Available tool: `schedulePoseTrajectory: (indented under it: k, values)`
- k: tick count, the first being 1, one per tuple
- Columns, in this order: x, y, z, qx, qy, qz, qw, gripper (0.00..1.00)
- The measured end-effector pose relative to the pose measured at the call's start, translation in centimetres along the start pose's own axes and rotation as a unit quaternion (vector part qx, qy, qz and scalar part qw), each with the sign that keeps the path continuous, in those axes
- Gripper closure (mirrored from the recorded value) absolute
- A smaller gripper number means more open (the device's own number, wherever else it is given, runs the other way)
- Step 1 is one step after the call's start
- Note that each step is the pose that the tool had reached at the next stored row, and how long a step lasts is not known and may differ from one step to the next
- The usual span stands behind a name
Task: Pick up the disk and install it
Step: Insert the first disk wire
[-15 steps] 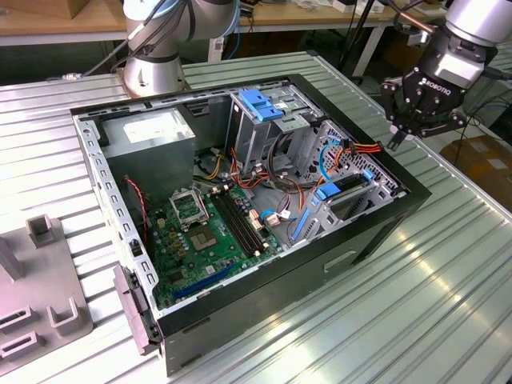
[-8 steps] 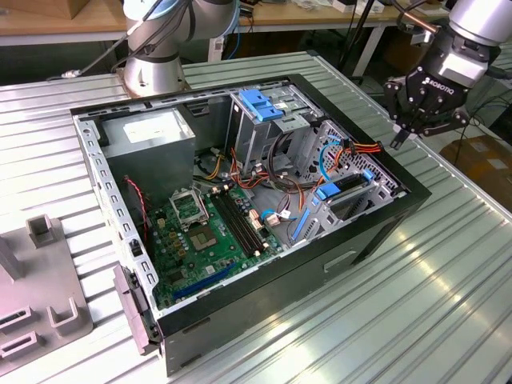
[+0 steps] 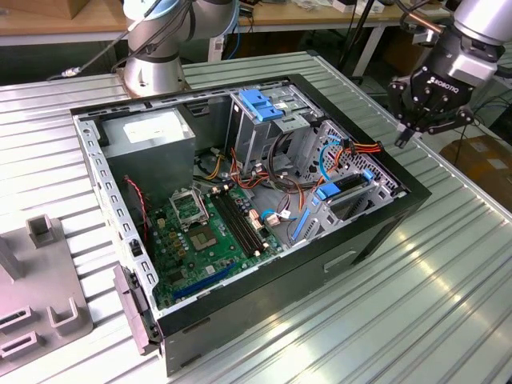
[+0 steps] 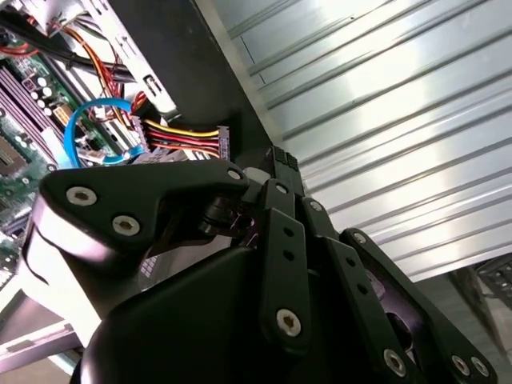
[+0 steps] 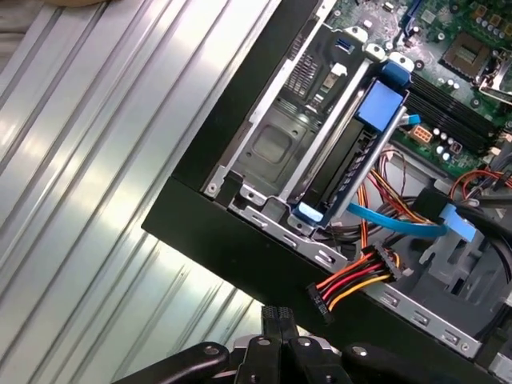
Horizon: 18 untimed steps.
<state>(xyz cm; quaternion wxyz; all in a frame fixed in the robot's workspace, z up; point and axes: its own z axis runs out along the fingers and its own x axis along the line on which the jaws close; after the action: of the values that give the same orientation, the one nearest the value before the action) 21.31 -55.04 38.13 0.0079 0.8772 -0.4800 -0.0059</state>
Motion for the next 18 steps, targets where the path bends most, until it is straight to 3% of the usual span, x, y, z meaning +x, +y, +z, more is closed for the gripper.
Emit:
schedulePoseTrajectory:
  k: [3,4,7,14,18]
  values:
    - [0.13,-0.22,-0.01,0.0,0.0,-0.003,1.0,0.89]
    - [0.13,-0.22,-0.01,0.0,0.0001,-0.004,0.99999,0.83]
    - [0.13,-0.22,-0.01,0.0,0.0001,-0.005,0.99999,0.83]
    - [-0.21,0.32,0.0,0.0003,0.0001,-0.032,0.99948,0.82]
    - [-0.52,0.8,0.01,0.0008,-0.0004,-0.046,0.99892,0.63]
